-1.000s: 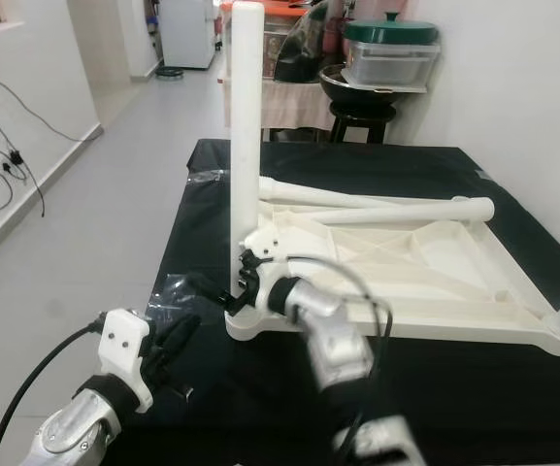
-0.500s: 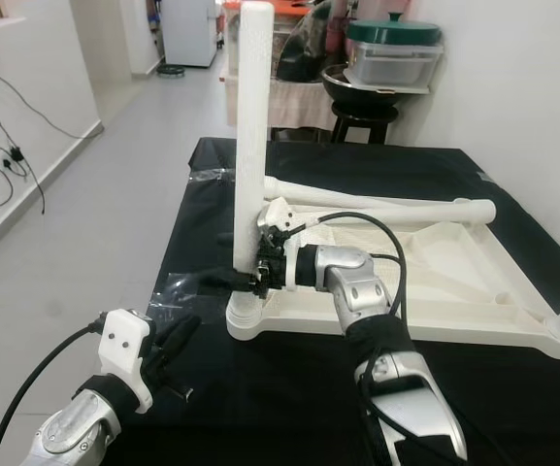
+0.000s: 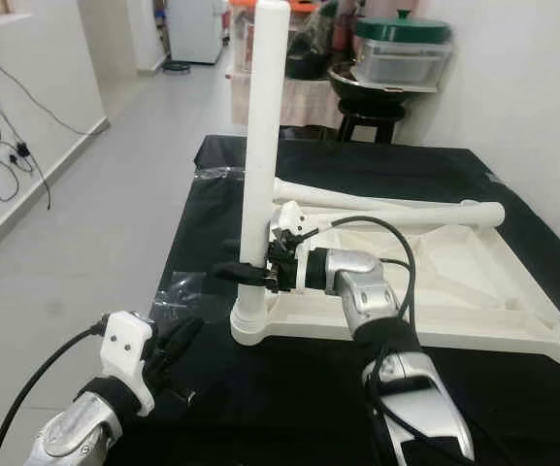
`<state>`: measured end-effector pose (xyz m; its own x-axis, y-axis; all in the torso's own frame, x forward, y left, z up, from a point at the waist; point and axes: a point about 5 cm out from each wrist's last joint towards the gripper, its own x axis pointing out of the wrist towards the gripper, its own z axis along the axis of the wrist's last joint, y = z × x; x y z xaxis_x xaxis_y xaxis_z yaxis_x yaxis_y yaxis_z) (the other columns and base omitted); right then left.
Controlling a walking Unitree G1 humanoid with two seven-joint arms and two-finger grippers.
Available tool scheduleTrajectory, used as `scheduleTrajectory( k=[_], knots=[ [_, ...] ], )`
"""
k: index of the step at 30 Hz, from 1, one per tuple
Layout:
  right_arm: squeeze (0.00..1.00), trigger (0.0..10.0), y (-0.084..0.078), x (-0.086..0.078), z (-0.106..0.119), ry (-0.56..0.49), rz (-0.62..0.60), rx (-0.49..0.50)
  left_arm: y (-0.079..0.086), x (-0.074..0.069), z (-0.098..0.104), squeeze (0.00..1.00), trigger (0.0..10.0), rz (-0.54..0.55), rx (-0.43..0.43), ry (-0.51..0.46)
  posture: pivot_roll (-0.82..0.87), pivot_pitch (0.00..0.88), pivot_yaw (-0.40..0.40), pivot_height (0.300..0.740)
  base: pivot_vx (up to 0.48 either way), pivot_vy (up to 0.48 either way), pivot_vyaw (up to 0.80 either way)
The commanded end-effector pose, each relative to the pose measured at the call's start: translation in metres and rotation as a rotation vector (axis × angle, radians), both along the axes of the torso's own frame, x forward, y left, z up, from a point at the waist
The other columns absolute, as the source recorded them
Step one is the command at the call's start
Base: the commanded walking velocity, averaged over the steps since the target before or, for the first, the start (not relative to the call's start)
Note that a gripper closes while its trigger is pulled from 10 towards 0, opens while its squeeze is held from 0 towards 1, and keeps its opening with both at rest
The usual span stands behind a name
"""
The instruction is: Building children table
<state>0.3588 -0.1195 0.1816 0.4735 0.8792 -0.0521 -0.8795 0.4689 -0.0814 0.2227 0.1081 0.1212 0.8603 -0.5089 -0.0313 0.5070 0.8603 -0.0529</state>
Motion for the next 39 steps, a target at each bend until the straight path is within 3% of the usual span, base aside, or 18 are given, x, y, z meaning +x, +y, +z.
scheduleTrajectory(
  k=[1, 2, 3, 4, 5, 7, 11, 17, 18, 20, 21, 24, 26, 28, 29, 30, 32, 39],
  knots=[
    [0.0, 0.0, -0.008, 0.01, -0.016, -0.028, -0.476, -0.082, 0.001, -0.001, 0.0, 0.0, 10.0, -0.004, 0.003, 0.008, 0.07, 0.004, -0.082, 0.74, 0.0, 0.0, 0.0],
    [0.0, 0.0, -0.008, 0.01, -0.016, -0.028, -0.476, -0.082, 0.001, -0.001, 0.0, 0.0, 10.0, -0.004, 0.003, 0.008, 0.07, 0.004, -0.082, 0.74, 0.0, 0.0, 0.0],
    [0.0, 0.0, -0.009, 0.011, -0.017, -0.041, -0.591, -0.088, 0.001, -0.001, 0.0, 0.0, 10.0, -0.004, 0.004, 0.008, 0.07, 0.004, -0.082, 0.74, 0.0, 0.0, 0.0],
    [0.0, 0.0, -0.01, 0.012, -0.018, -0.047, -0.631, -0.086, 0.002, -0.001, 0.001, 0.0, 10.0, -0.004, 0.004, 0.008, 0.07, 0.006, -0.081, 0.74, 0.0, 0.0, 0.0],
    [0.0, 0.0, 0.006, -0.006, -0.032, 0.023, -0.65, -0.032, 0.003, -0.001, 0.001, 0.0, 10.0, -0.004, 0.005, 0.008, 0.06, 0.017, -0.063, 0.74, 0.0, 0.0, 0.0],
    [0.0, 0.0, 0.021, -0.03, -0.048, 0.128, -0.676, 0.037, 0.004, 0.0, 0.001, 0.0, 10.0, -0.005, 0.006, 0.008, 0.06, 0.014, -0.058, 0.74, 0.0, 0.0, 0.0],
    [0.0, 0.0, 0.025, -0.03, -0.051, 0.154, -0.663, 0.043, 0.004, 0.001, 0.0, 0.0, 10.0, -0.012, 0.009, 0.013, 0.06, 0.002, -0.059, 0.74, 0.0, 0.0, 0.0],
    [0.0, 0.0, 0.034, -0.028, -0.042, 0.135, -0.739, 0.04, 0.005, 0.002, 0.0, 0.0, 10.0, -0.005, 0.012, 0.011, 0.06, 0.0, -0.057, 0.74, 0.0, 0.0, 0.0],
    [0.0, 7.3, 0.036, -0.029, -0.04, 0.135, -0.707, 0.037, 0.005, 0.002, 0.0, 0.0, 10.0, -0.002, 0.015, 0.009, 0.08, 0.0, -0.058, 0.74, 0.0, 0.0, 0.0],
    [0.0, 7.3, 0.039, -0.033, -0.038, 0.138, -0.673, 0.032, 0.004, 0.003, 0.0, 0.0, 10.0, 0.001, 0.016, 0.008, 0.08, 0.0, -0.058, 0.74, 0.0, 0.0, 0.0],
    [1.0, 10.0, 0.041, -0.033, -0.036, 0.137, -0.613, 0.032, 0.004, 0.003, 0.0, 0.0, 10.0, 0.001, 0.017, 0.008, 0.07, 0.0, -0.06, 0.74, 0.0, 0.0, 0.0],
    [1.0, 10.0, 0.042, -0.033, -0.034, 0.138, -0.576, 0.032, 0.004, 0.003, -0.001, 0.0, 10.0, 0.001, 0.018, 0.008, 0.07, 0.0, -0.06, 0.74, 0.0, 0.0, 0.0],
    [1.0, 10.0, 0.038, -0.026, -0.02, 0.063, -0.409, 0.04, 0.003, 0.003, -0.001, 0.0, 10.0, -0.002, 0.017, 0.009, 0.08, 0.0, -0.063, 0.74, 0.0, 0.0, 0.0],
    [1.0, 10.0, 0.034, -0.022, -0.015, 0.03, -0.361, 0.037, 0.003, 0.003, -0.001, 0.0, 10.0, -0.003, 0.017, 0.009, 0.08, 0.0, -0.063, 0.74, 0.0, 0.0, 0.0],
    [0.04, 10.0, 0.03, -0.02, -0.009, 0.01, -0.274, 0.042, 0.002, 0.003, -0.002, 0.0, 10.0, -0.003, 0.017, 0.009, 0.08, 0.0, -0.071, 0.74, 0.0, 0.0, 0.0],
    [0.04, 10.0, 0.03, -0.02, -0.009, 0.01, -0.274, 0.042, 0.002, 0.003, -0.002, 0.0, 10.0, -0.003, 0.017, 0.009, 0.08, 0.0, -0.071, 0.74, 0.0, 0.0, 0.0],
    [0.0, 10.0, 0.017, -0.012, -0.003, -0.014, -0.126, 0.018, 0.001, 0.003, -0.002, 0.0, 10.0, -0.001, 0.019, 0.007, 0.09, 0.0, -0.077, 0.74, 0.0, 0.0, 0.0],
    [0.0, 10.0, 0.005, 0.0, -0.001, 0.014, -0.001, -0.05, 0.001, 0.003, -0.003, 0.0, 10.0, 0.004, 0.023, 0.003, 0.1, 0.0, -0.086, 0.74, 0.0, 0.0, 0.0]
  ],
)
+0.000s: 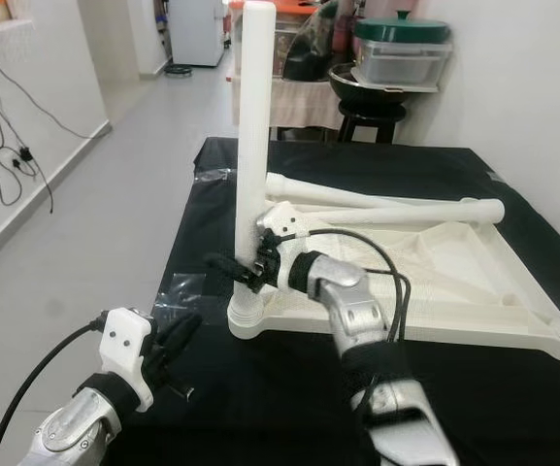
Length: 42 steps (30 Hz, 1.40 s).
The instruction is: Building children table
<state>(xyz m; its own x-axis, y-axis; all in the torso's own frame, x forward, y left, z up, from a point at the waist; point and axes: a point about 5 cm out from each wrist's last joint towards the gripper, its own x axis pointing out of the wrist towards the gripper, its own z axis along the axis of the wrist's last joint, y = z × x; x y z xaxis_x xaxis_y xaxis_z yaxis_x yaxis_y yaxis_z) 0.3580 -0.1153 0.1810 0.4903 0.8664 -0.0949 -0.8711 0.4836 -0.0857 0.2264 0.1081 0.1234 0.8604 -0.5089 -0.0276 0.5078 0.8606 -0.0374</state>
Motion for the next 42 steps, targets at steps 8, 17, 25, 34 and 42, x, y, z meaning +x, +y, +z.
scheduleTrajectory(
  k=[8, 17, 25, 34, 42],
  knots=[
    [0.0, 0.0, -0.005, 0.009, -0.003, 0.1, 0.115, 0.019, -0.001, -0.002, -0.006, 0.0, 10.0, 0.007, 0.016, 0.014, 0.11, 0.0, -0.093, 0.74, 0.0, 0.0, 0.0],
    [0.0, 0.0, -0.02, 0.008, -0.017, 0.155, 0.104, 0.06, -0.002, -0.005, -0.005, 0.0, 10.0, 0.005, 0.01, 0.014, 0.11, 0.0, -0.087, 0.74, 0.0, 0.0, 0.0],
    [0.0, 0.0, -0.022, 0.006, -0.025, 0.093, -0.047, 0.067, -0.001, -0.007, -0.003, 0.0, 10.0, 0.003, -0.006, 0.016, 0.08, 0.002, -0.096, 0.74, 0.0, 0.0, 0.0],
    [0.0, 0.0, 0.013, -0.031, -0.051, 0.024, -0.776, 0.04, 0.005, -0.005, -0.003, 0.0, 10.0, 0.004, -0.002, 0.013, 0.04, 0.002, -0.075, 0.74, 0.0, 0.0, 0.0],
    [0.0, 10.0, 0.026, -0.023, -0.056, 0.09, -0.584, -0.019, 0.003, 0.003, -0.003, 0.0, 10.0, 0.003, 0.009, 0.001, 0.05, 0.0, -0.086, 0.74, 0.0, 0.0, 0.0]
  ],
)
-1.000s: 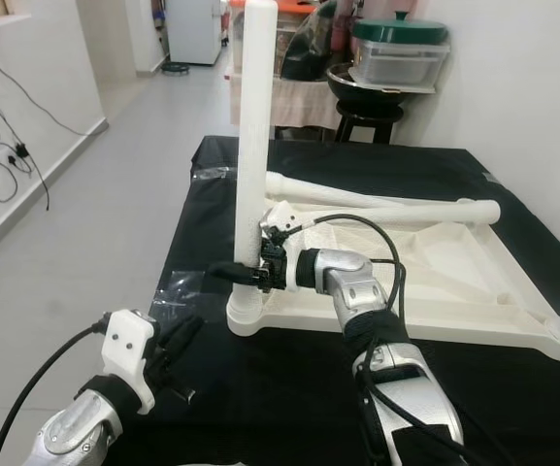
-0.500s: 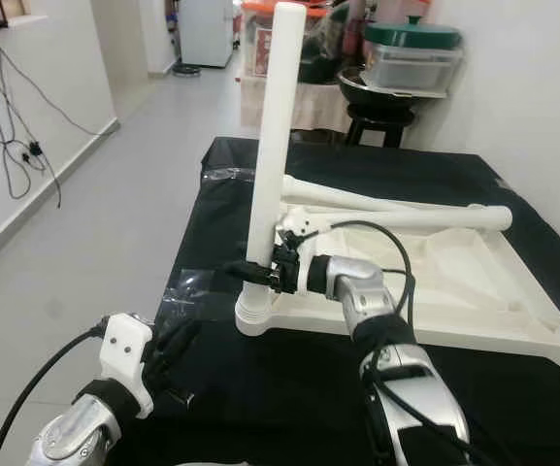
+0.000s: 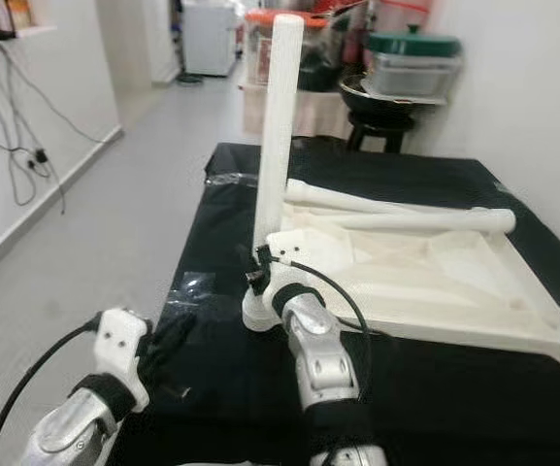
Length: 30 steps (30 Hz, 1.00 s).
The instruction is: Building children table
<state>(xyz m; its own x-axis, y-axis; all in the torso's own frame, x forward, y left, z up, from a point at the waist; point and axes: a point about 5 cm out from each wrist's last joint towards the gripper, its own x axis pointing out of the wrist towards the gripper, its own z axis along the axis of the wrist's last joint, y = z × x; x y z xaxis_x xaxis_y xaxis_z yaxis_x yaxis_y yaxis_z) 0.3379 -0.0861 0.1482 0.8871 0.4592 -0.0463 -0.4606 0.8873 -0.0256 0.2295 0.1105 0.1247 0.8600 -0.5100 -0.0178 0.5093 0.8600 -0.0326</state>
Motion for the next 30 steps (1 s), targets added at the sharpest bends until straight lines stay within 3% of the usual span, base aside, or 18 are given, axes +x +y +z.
scheduleTrajectory(
  k=[1, 2, 3, 4, 7, 9, 10, 12, 13, 15, 27, 28, 29, 30],
  knots=[
    [0.0, 10.0, -0.003, -0.003, -0.02, 0.094, 0.019, -0.084, 0.0, 0.0, -0.004, 0.0, 10.0, 0.012, 0.007, 0.01, 0.05, 0.0, -0.087, 0.74, 0.0, 0.0, 0.0],
    [0.69, 10.0, -0.004, -0.002, -0.017, 0.088, 0.029, -0.074, 0.0, 0.0, -0.004, 0.0, 10.0, 0.015, 0.005, 0.009, 0.05, 0.0, -0.087, 0.74, 0.0, 0.0, 0.0],
    [0.69, 10.0, -0.004, -0.002, -0.017, 0.088, 0.029, -0.074, 0.0, 0.0, -0.004, 0.0, 10.0, 0.015, 0.005, 0.009, 0.05, 0.0, -0.087, 0.74, 0.0, 0.0, 0.0],
    [1.0, 10.0, -0.002, -0.004, -0.014, 0.092, 0.047, -0.059, 0.0, 0.001, -0.004, 0.0, 10.0, 0.015, 0.005, 0.009, 0.05, 0.0, -0.087, 0.74, 0.0, 0.0, 0.0],
    [1.0, 10.0, 0.001, -0.003, -0.006, 0.088, 0.148, -0.006, -0.001, 0.001, -0.004, 0.0, 10.0, 0.012, 0.004, 0.01, 0.05, 0.0, -0.082, 0.74, 0.0, 0.0, 0.0],
    [1.0, 10.0, -0.003, 0.0, 0.008, 0.031, 0.241, 0.015, -0.001, 0.0, -0.004, 0.0, 10.0, 0.005, 0.0, 0.013, 0.05, 0.0, -0.081, 0.74, 0.0, 0.0, 0.0],
    [0.52, 10.0, -0.006, 0.003, 0.014, 0.009, 0.288, 0.021, -0.002, -0.001, -0.004, 0.0, 10.0, 0.002, -0.002, 0.014, 0.05, 0.0, -0.082, 0.74, 0.0, 0.0, 0.0],
    [0.52, 10.0, -0.008, 0.005, 0.017, 0.002, 0.319, 0.023, -0.002, -0.001, -0.004, 0.0, 10.0, 0.0, -0.003, 0.014, 0.05, 0.0, -0.082, 0.74, 0.0, 0.0, 0.0],
    [0.0, 10.0, -0.013, 0.009, 0.02, -0.008, 0.455, -0.002, -0.002, -0.002, -0.003, 0.0, 10.0, -0.002, -0.004, 0.014, 0.07, 0.0, -0.087, 0.74, 0.0, 0.0, 0.0],
    [0.0, 10.0, -0.017, 0.012, 0.02, -0.012, 0.547, -0.037, -0.003, -0.003, -0.003, 0.0, 10.0, -0.002, -0.005, 0.013, 0.07, 0.0, -0.087, 0.74, 0.0, 0.0, 0.0],
    [0.0, 10.0, -0.021, 0.022, 0.025, 0.003, 0.585, -0.035, -0.003, -0.006, -0.002, 0.0, 10.0, 0.0, 0.01, 0.006, 0.09, 0.0, -0.097, 0.74, 0.0, 0.0, 0.0],
    [0.0, 7.5, -0.023, 0.027, 0.031, 0.006, 0.624, -0.019, -0.003, -0.006, 0.001, 0.0, 10.0, 0.002, 0.089, -0.043, 0.09, 0.0, -0.095, 0.74, 0.0, 0.0, 0.0],
    [0.0, 0.0, -0.024, 0.029, 0.037, 0.007, 0.671, 0.0, -0.004, -0.002, 0.008, 0.0, 10.0, 0.021, 0.227, -0.135, 0.09, 0.0, -0.092, 0.74, 0.0, 0.0, 0.0],
    [0.0, 0.0, -0.024, 0.029, 0.037, 0.007, 0.671, 0.0, -0.004, -0.002, 0.008, 0.0, 10.0, 0.021, 0.227, -0.135, 0.09, 0.0, -0.092, 0.74, 0.0, 0.0, 0.0]
  ],
)
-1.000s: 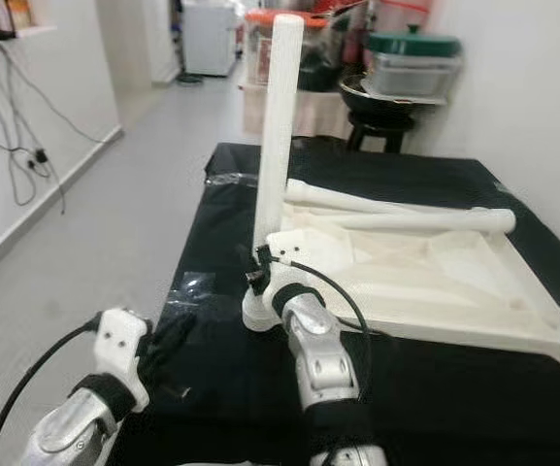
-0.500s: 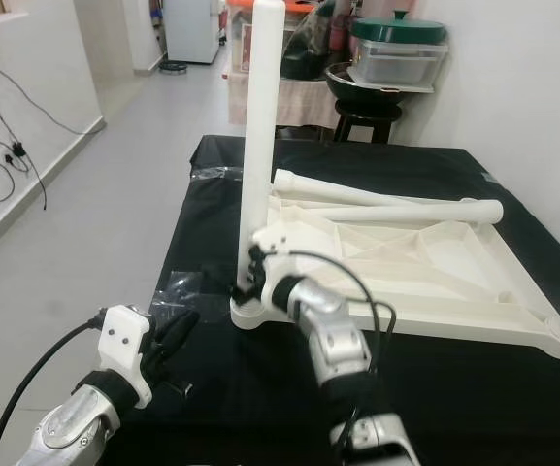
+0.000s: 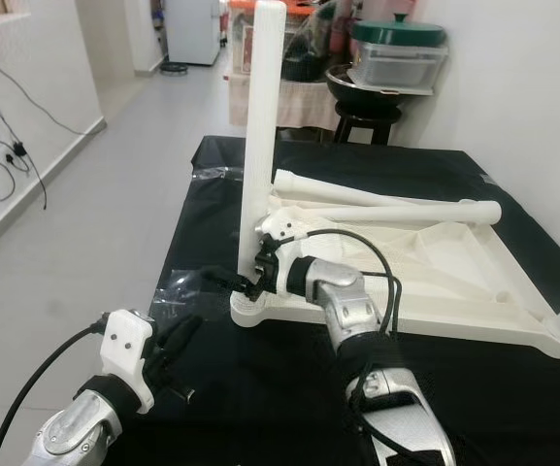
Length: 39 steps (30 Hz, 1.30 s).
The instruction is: Building children table
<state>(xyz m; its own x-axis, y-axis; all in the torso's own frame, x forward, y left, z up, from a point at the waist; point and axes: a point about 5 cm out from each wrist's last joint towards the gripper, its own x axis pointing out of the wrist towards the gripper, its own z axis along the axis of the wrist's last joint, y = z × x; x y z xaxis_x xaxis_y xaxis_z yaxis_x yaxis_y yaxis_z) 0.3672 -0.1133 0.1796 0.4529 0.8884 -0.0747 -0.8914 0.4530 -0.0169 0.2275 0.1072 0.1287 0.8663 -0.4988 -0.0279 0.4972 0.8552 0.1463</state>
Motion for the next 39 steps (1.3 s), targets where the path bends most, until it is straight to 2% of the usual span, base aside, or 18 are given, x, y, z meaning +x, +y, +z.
scheduleTrajectory(
  k=[1, 2, 3, 4, 7, 10, 14, 16, 17, 18, 19, 20, 21, 23, 26, 33, 34, 39],
  knots=[
    [0.0, 0.0, 0.003, 0.0, 0.006, -0.014, 0.05, 0.02, 0.0, 0.001, 0.004, 0.0, 10.0, 0.011, 0.067, -0.054, 0.09, 0.0, -0.092, 0.74, 0.0, 0.0, 0.0],
    [0.0, 0.0, 0.001, 0.001, 0.01, -0.011, 0.088, 0.034, -0.001, 0.005, 0.009, 0.0, 10.0, 0.026, 0.189, -0.138, 0.09, 0.0, -0.09, 0.74, 0.0, 0.0, 0.0],
    [0.0, 0.0, 0.001, 0.001, 0.01, -0.011, 0.088, 0.034, -0.001, 0.005, 0.009, 0.0, 10.0, 0.026, 0.189, -0.138, 0.09, 0.0, -0.09, 0.74, 0.0, 0.0, 0.0],
    [0.0, 0.0, -0.002, 0.0, 0.011, -0.01, 0.101, 0.037, -0.009, 0.009, 0.01, 0.0, 10.0, -0.002, 0.325, -0.197, 0.08, 0.0, -0.083, 0.74, 0.0, 0.0, 0.0],
    [0.0, 0.0, -0.002, 0.0, 0.011, -0.01, 0.101, 0.037, -0.009, 0.009, 0.01, 0.0, 10.0, -0.002, 0.325, -0.197, 0.08, 0.0, -0.083, 0.74, 0.0, 0.0, 0.0],
    [0.0, 0.0, -0.014, -0.003, 0.002, -0.02, 0.078, 0.01, -0.012, 0.015, 0.012, 0.0, 10.0, 0.008, 0.513, -0.306, 0.07, 0.0, -0.059, 0.74, 0.0, 0.0, 0.0],
    [0.0, 0.0, -0.027, -0.006, -0.005, -0.03, 0.024, -0.021, -0.014, 0.013, 0.009, 0.0, 10.0, -0.008, 0.493, -0.286, 0.06, 0.0, -0.035, 0.74, 0.0, 0.0, 0.0],
    [0.0, 0.0, -0.04, -0.011, -0.011, -0.029, -0.066, -0.06, -0.013, 0.013, 0.006, 0.0, 10.0, -0.011, 0.482, -0.253, 0.06, 0.001, -0.034, 0.74, 0.0, 0.0, 0.0],
    [0.0, 0.0, -0.047, -0.011, -0.022, 0.009, -0.276, -0.107, -0.01, 0.013, 0.002, 0.0, 10.0, -0.003, 0.48, -0.213, 0.06, 0.003, -0.037, 0.74, 0.0, 0.0, 0.0],
    [0.0, 0.0, -0.047, -0.011, -0.022, 0.009, -0.276, -0.107, -0.01, 0.013, 0.002, 0.0, 10.0, -0.003, 0.48, -0.213, 0.06, 0.003, -0.037, 0.74, 0.0, 0.0, 0.0],
    [0.0, 0.0, -0.054, -0.011, -0.03, 0.036, -0.648, -0.133, -0.008, 0.013, -0.002, 0.0, 10.0, -0.004, 0.473, -0.177, 0.05, 0.008, -0.033, 0.74, 0.0, 0.0, 0.0],
    [0.0, 0.0, -0.054, -0.011, -0.03, 0.036, -0.648, -0.133, -0.008, 0.013, -0.002, 0.0, 10.0, -0.004, 0.473, -0.177, 0.05, 0.008, -0.033, 0.74, 0.0, 0.0, 0.0],
    [0.0, 0.0, -0.029, -0.032, -0.041, 0.1, -0.712, -0.097, -0.006, 0.014, -0.004, 0.0, 10.0, 0.001, 0.48, -0.155, 0.05, 0.013, -0.024, 0.74, 0.0, 0.0, 0.0],
    [0.0, 0.0, -0.029, -0.032, -0.041, 0.1, -0.712, -0.097, -0.006, 0.014, -0.004, 0.0, 10.0, 0.001, 0.48, -0.155, 0.05, 0.013, -0.024, 0.74, 0.0, 0.0, 0.0],
    [0.0, 0.0, 0.004, -0.064, -0.047, 0.164, -0.774, -0.004, -0.003, 0.018, -0.006, 0.0, 10.0, 0.02, 0.52, -0.162, 0.04, 0.006, -0.013, 0.74, 0.0, 0.0, 0.0],
    [0.0, 0.0, 0.011, -0.04, -0.04, 0.072, -0.691, -0.028, -0.013, 0.028, -0.011, 0.0, 10.0, 0.028, 0.648, -0.203, 0.05, 0.0, -0.026, 0.74, 0.0, 0.0, 0.0],
    [0.0, 10.0, 0.011, -0.034, -0.037, 0.056, -0.678, -0.032, -0.016, 0.027, -0.011, 0.0, 10.0, 0.012, 0.655, -0.215, 0.06, 0.0, -0.026, 0.74, 0.0, 0.0, 0.0],
    [0.0, 10.0, 0.009, -0.022, -0.023, 0.014, -0.701, -0.062, -0.021, 0.02, -0.008, 0.0, 10.0, 0.001, 0.674, -0.263, 0.05, 0.0, -0.023, 0.74, 0.0, 0.0, 0.0]
  ],
)
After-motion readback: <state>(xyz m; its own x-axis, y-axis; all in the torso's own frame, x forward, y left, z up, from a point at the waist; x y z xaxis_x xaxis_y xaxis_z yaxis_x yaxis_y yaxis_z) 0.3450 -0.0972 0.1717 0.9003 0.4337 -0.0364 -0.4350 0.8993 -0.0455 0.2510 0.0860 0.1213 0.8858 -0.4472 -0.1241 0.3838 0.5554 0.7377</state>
